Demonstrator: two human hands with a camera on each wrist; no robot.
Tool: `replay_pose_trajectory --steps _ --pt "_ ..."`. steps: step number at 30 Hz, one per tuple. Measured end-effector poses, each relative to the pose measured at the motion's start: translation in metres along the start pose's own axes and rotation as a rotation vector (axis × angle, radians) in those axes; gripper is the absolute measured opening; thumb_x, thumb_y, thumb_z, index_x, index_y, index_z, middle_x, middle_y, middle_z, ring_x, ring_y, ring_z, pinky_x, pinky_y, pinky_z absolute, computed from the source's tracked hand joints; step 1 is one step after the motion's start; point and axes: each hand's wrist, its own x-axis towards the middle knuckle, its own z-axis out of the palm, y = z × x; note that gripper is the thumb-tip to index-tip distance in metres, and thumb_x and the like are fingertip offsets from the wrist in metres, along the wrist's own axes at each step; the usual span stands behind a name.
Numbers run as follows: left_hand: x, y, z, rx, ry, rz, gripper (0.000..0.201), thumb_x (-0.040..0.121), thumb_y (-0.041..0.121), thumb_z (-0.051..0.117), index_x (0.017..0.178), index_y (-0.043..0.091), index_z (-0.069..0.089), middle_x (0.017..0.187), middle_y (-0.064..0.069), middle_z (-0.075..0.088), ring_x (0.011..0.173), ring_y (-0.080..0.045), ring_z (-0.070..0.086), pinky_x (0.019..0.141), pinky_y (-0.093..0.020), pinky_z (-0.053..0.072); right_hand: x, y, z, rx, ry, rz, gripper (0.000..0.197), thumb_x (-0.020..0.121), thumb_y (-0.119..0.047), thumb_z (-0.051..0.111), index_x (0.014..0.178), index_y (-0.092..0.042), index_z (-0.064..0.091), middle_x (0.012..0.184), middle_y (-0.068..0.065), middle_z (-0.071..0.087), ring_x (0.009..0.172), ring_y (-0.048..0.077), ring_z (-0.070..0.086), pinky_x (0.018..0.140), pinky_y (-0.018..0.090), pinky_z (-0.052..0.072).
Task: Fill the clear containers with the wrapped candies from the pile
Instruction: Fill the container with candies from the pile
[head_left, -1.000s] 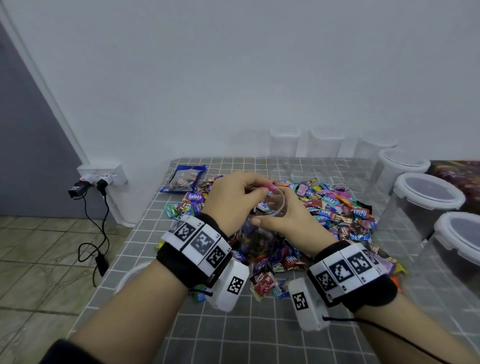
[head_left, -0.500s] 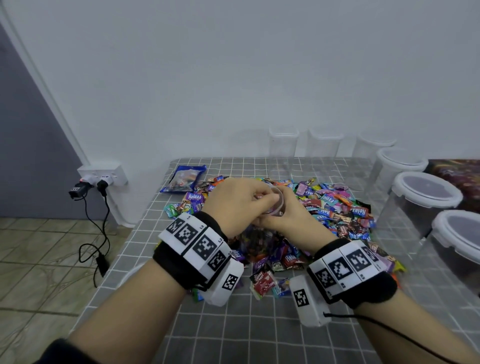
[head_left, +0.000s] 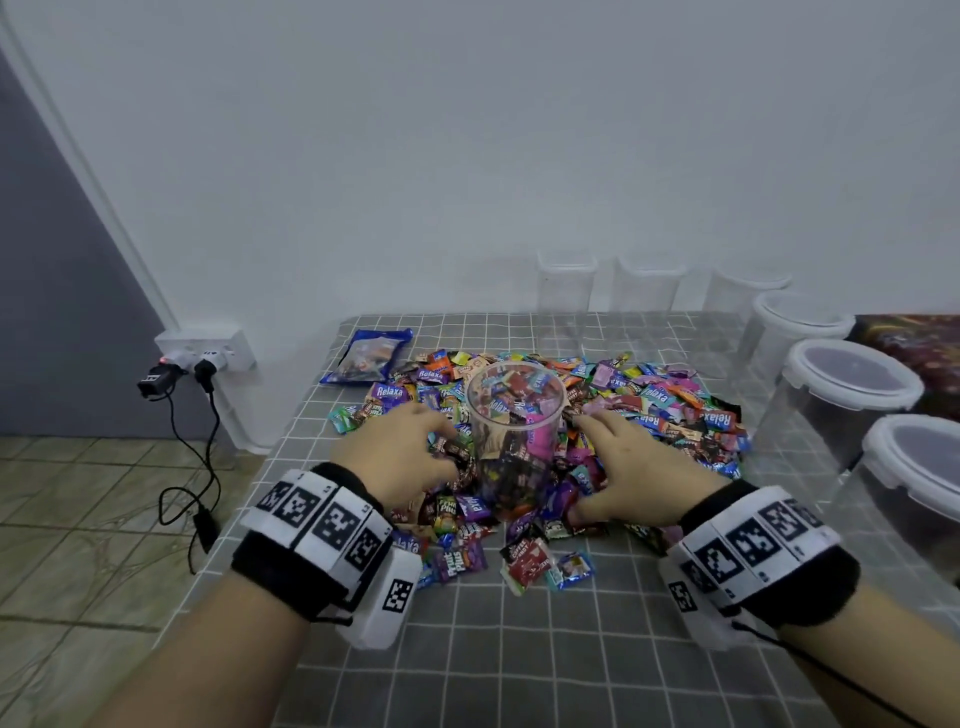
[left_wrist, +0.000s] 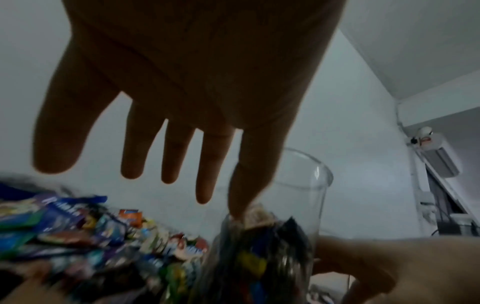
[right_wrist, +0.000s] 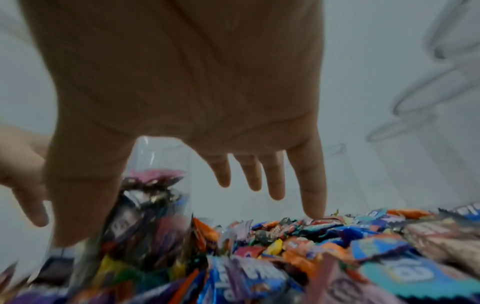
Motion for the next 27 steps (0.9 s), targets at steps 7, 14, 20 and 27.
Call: replay_pose_trajectory --steps 7,14,20,27 --pt "0.001 0.013 0.032 0.311 -0.380 -0.010 0.119 0.062 0.065 0.072 0.149 0.034 -0.002 0.158 0.000 -0.009 0.145 -0.030 0.002 0.111 -0.051 0.029 -0.001 -0.009 0.028 -0.213 -0.168 0.041 0.123 0.065 -0.076 0.061 0.151 -0.022 -0.009 0.159 0.005 -0.007 0.146 0.025 0.004 0.114 0.045 0.026" --pt "0.005 0.020 0.047 0.422 -0.478 -0.089 0.117 0.070 0.056 0.073 0.149 0.033 -0.011 0.157 -0.005 -0.017 0.144 -0.036 -0.005 0.109 -0.055 0.030 0.005 -0.014 0.032 -0.259 -0.191 0.061 0.123 0.066 -0.076 0.060 0.151 -0.021 -0.010 0.159 0.006 -0.010 0.146 0.028 0.004 0.115 0.045 0.025" --pt "0.008 0.016 0.045 0.411 -0.395 -0.063 0.096 0.081 0.040 0.069 0.149 0.039 0.001 0.159 -0.005 0.001 0.135 -0.031 0.035 0.097 -0.042 0.047 0.011 -0.015 0.032 -0.300 -0.152 0.057 0.111 0.070 -0.068 0.065 0.151 -0.025 0.002 0.155 0.007 0.011 0.138 0.030 0.022 0.104 0.043 0.040" --pt "0.013 0.010 0.043 0.334 -0.218 -0.010 0.058 0.089 0.029 0.058 0.142 0.038 0.035 0.135 -0.001 0.052 0.116 -0.024 0.054 0.087 -0.037 0.051 0.017 -0.010 0.030 -0.286 -0.053 0.038 0.074 0.085 -0.042 0.063 0.147 -0.027 0.025 0.133 0.009 0.036 0.120 0.028 0.039 0.094 0.038 0.046"
